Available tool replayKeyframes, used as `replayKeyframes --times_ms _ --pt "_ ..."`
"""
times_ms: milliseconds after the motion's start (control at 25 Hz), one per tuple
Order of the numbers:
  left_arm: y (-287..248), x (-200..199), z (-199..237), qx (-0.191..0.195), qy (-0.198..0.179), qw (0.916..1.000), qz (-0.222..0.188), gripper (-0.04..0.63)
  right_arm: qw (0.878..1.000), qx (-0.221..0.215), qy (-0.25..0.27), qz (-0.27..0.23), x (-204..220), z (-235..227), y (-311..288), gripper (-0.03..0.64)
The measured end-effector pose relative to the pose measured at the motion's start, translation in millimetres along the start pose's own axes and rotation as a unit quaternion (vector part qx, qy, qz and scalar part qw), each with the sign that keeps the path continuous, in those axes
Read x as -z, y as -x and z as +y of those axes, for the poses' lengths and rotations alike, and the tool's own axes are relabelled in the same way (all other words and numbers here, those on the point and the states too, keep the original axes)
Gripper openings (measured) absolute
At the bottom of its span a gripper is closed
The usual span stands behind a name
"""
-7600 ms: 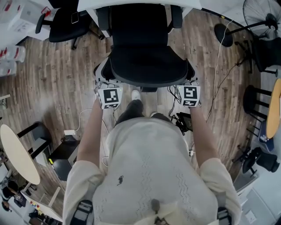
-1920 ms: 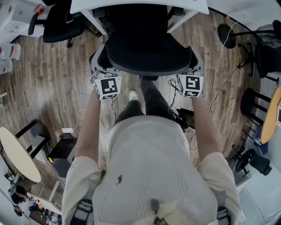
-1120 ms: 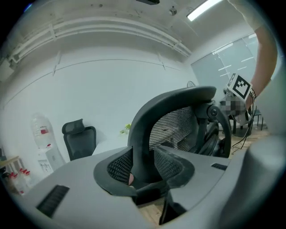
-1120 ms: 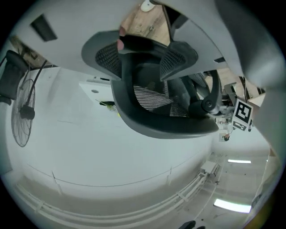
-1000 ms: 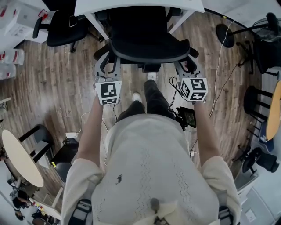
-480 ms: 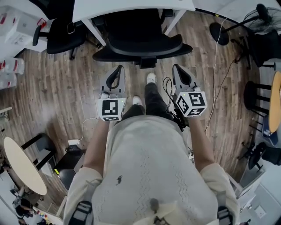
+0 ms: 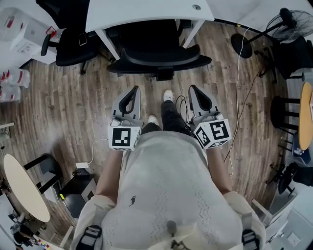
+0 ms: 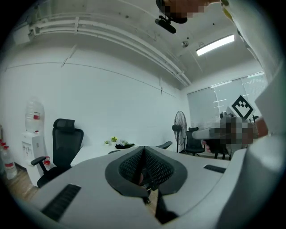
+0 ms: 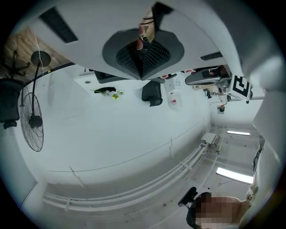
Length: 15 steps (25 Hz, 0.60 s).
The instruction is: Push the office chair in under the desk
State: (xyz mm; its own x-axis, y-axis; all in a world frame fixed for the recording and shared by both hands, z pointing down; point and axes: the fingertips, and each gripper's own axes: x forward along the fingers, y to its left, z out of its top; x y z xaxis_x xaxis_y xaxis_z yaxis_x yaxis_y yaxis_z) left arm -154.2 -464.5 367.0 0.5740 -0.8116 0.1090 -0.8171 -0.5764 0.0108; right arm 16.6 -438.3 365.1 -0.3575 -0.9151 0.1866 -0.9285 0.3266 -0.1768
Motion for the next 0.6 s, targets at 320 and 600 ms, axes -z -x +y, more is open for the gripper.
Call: replayKeyframes --times_ms 320,600 --pt "18 -70 -15 0.01 0.002 0.9985 -0.054 0.021 0.998 -0.015 0.027 -0.051 -69 32 31 0.008" --pt "28 -142 -21 0.017 -0.008 0.9938 -0.11 0.021 0.995 -0.008 0.051 -0.087 -121 34 57 0.008"
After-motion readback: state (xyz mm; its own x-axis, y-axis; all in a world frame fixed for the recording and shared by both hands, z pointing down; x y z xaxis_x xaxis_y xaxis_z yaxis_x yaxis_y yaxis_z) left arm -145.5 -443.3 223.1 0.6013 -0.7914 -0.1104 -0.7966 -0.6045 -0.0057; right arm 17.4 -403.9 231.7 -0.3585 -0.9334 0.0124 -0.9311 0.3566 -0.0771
